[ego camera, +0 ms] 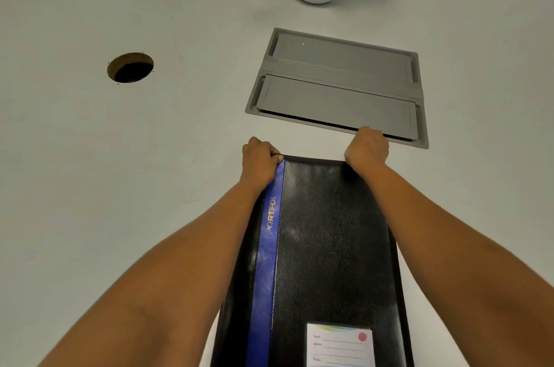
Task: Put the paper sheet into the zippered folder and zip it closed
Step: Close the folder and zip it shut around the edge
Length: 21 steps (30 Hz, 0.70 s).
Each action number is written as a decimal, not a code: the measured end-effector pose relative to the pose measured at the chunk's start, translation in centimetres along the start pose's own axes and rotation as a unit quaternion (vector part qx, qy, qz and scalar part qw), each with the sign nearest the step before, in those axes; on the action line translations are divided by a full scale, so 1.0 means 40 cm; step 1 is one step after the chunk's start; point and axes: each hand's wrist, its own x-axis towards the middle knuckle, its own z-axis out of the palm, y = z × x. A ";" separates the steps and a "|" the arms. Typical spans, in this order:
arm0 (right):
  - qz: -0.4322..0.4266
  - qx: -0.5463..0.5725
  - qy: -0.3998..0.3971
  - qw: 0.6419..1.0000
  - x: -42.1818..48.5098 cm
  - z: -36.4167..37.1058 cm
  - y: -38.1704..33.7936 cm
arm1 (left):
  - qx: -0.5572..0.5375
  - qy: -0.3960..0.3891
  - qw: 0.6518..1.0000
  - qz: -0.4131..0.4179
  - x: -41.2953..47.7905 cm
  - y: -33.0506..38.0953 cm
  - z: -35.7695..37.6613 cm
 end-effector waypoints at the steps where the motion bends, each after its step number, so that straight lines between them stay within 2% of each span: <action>1: -0.003 0.004 -0.005 1.000 -0.005 0.005 -0.016 | -0.003 0.002 1.000 0.000 0.002 -0.003 0.003; 5: -0.014 0.053 -0.021 0.998 -0.032 0.045 -0.101 | -0.022 0.007 1.000 0.004 0.002 -0.004 0.007; 10: 0.021 0.147 -0.044 0.988 -0.042 0.065 -0.179 | -0.053 0.016 0.998 0.021 -0.001 -0.006 0.005; 15: 0.034 0.190 -0.078 0.978 -0.053 0.093 -0.251 | -0.136 0.041 0.989 0.044 -0.011 -0.018 -0.004; 21: 0.118 0.267 -0.127 0.948 -0.045 0.122 -0.313 | -0.225 0.038 0.972 0.049 -0.012 -0.031 -0.006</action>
